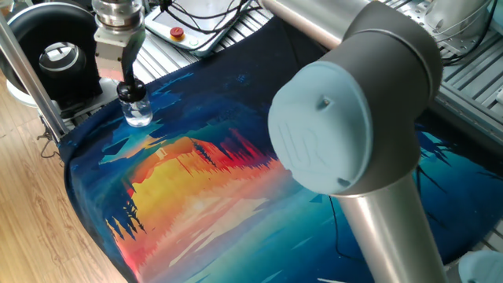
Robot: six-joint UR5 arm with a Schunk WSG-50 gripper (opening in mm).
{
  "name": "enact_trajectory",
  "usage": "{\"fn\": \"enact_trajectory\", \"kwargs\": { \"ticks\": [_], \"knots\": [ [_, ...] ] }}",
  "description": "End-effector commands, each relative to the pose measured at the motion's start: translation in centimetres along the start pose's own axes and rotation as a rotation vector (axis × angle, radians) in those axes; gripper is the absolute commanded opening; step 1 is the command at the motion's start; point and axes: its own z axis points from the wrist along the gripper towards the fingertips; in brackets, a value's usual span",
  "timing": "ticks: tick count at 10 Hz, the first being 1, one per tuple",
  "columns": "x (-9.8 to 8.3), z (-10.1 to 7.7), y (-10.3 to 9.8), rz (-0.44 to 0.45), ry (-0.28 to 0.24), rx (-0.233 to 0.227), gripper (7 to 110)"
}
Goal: Unscrew the lid from the jar
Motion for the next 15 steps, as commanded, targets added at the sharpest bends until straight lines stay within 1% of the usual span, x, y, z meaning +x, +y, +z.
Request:
{"fn": "enact_trajectory", "kwargs": {
  "ticks": [1, 3, 4, 6, 8, 10, 12, 15],
  "knots": [
    [0.2, -0.3, -0.1, -0.112, 0.036, -0.003, 22],
    [0.4, 0.1, 0.0, -0.207, 0.054, -0.008, 22],
    [0.6, 0.4, -0.3, -0.273, 0.069, -0.003, 22],
    [0.7, 0.5, -0.3, -0.338, 0.094, 0.011, 22],
    [0.6, -0.3, -0.6, -0.370, 0.144, 0.043, 22],
    [0.4, -0.9, -0.3, -0.401, 0.178, 0.050, 22],
    [-0.1, -0.6, 0.1, -0.457, 0.162, 0.034, 22],
    [0.2, -0.7, 0.0, -0.471, 0.170, 0.035, 22]
  ]
}}
